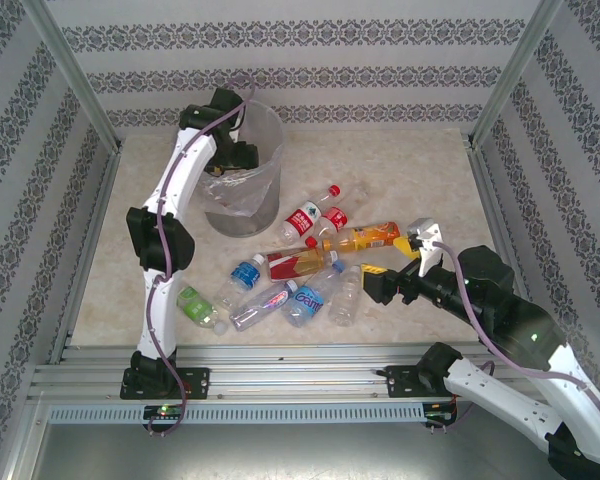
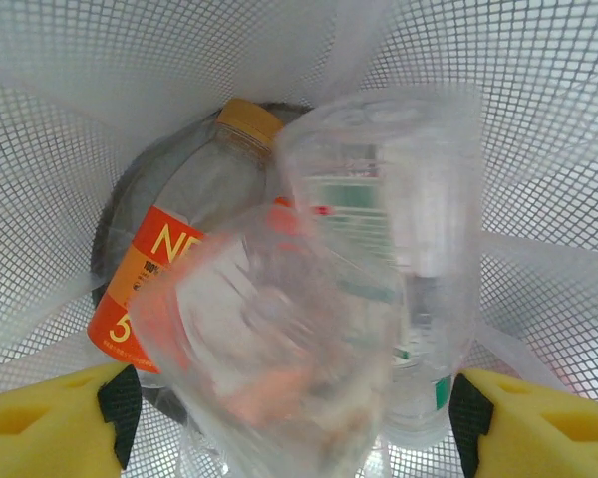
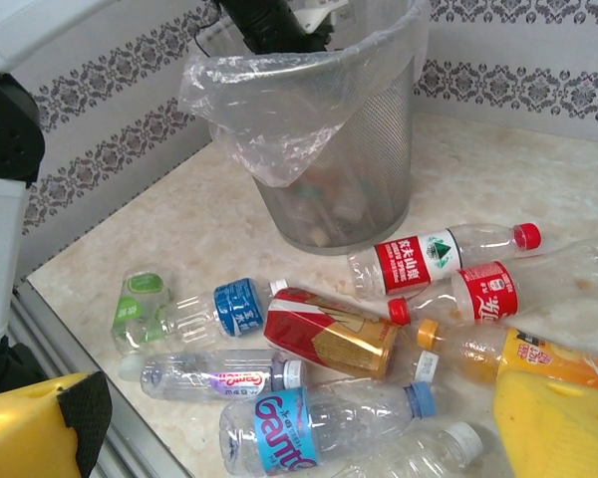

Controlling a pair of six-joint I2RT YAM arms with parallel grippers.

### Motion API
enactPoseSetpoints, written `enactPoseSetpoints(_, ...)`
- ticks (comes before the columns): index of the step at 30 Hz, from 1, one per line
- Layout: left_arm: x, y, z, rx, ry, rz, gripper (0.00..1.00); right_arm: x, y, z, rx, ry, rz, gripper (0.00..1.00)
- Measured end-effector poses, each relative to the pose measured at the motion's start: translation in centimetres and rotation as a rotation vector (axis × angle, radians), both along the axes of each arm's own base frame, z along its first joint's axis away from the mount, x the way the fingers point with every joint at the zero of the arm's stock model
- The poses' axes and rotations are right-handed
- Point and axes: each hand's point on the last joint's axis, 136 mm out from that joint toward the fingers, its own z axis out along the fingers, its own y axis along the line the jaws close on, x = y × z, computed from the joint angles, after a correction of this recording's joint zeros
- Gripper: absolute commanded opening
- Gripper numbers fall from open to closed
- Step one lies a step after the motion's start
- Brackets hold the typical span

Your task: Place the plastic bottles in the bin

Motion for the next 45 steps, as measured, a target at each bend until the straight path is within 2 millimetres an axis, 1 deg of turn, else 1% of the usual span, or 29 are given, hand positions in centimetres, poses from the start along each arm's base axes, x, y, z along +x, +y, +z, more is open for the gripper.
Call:
enactPoseSetpoints(3, -0.2, -0.5, 0.6, -0.033, -0.005, -0.008, 0.84, 0.1, 0.0, -0.7, -0.007, 0.015, -0.008, 0.98)
enactPoseSetpoints(5, -0.4, -0.8, 1.3, -0.057, -0.014, -0.013, 0.86, 0.2, 0.0, -1.1, -0.007, 0.029, -0.016, 0.98)
enactPoseSetpoints(8, -0.8, -1.2, 3.4, -0.093, -0.053, -0.020, 0.89, 0.4, -0.1, -1.7, -0.006, 0.048, -0.031, 0.98)
enactPoseSetpoints(9, -1.0, -1.4, 4.2, -0.106, -0.069, -0.025, 0.92, 0.5, -0.1, -1.9, -0.002, 0.058, -0.038, 0.98)
enactPoseSetpoints(12, -1.6, -2.0, 7.7, -0.160, -0.146, -0.058, 1.00, 0.8, -0.3, -2.5, 0.003, 0.083, -0.070, 0.98)
enactPoseSetpoints(14, -2.3, -2.6, 10.3, -0.203, -0.208, -0.092, 1.00, 1.0, -0.5, -3.0, 0.007, 0.103, -0.094, 0.98)
enactPoseSetpoints(16, -3.5, -2.9, 12.7, -0.240, -0.264, -0.120, 1.00, 1.3, -0.7, -3.8, 0.011, 0.130, -0.125, 0.98)
enactPoseSetpoints(18, -4.7, -3.2, 14.7, -0.270, -0.316, -0.153, 1.00, 1.6, -0.9, -4.7, 0.013, 0.159, -0.153, 0.97)
enactPoseSetpoints(19, -5.5, -3.3, 15.5, -0.284, -0.342, -0.173, 1.00, 1.7, -0.9, -5.3, 0.016, 0.176, -0.167, 0.97)
enactPoseSetpoints(22, -7.9, -3.9, 17.2, -0.338, -0.407, -0.235, 1.00, 2.0, -1.1, -6.8, 0.027, 0.229, -0.210, 0.97)
enactPoseSetpoints(26, -11.3, -5.2, 18.1, -0.439, -0.489, -0.333, 1.00, 2.5, -1.3, -9.5, 0.050, 0.331, -0.292, 0.96)
enactPoseSetpoints(28, -13.3, -6.3, 18.2, -0.496, -0.530, -0.399, 1.00, 2.8, -1.4, -11.2, 0.065, 0.394, -0.341, 0.96)
enactPoseSetpoints(29, -14.2, -7.0, 18.2, -0.520, -0.547, -0.433, 1.00, 2.8, -1.5, -12.0, 0.071, 0.422, -0.360, 0.95)
enactPoseSetpoints(32, -17.4, -9.9, 18.2, -0.619, -0.588, -0.568, 1.00, 2.7, -1.8, -14.6, 0.082, 0.514, -0.426, 0.95)
enactPoseSetpoints(34, -18.9, -11.8, 18.1, -0.674, -0.593, -0.650, 1.00, 2.5, -2.0, -16.6, 0.083, 0.577, -0.470, 0.95)
enactPoseSetpoints(37, -20.2, -13.9, 17.8, -0.716, -0.588, -0.731, 1.00, 2.4, -2.1, -18.5, 0.077, 0.643, -0.519, 0.95)
enactPoseSetpoints(40, -21.2, -15.4, 17.0, -0.736, -0.568, -0.786, 1.00, 2.5, -2.0, -19.9, 0.074, 0.692, -0.556, 0.95)
enactPoseSetpoints(45, -21.6, -17.2, 15.9, -0.744, -0.541, -0.831, 1.00, 2.8, -1.5, -21.8, 0.096, 0.749, -0.592, 0.95)
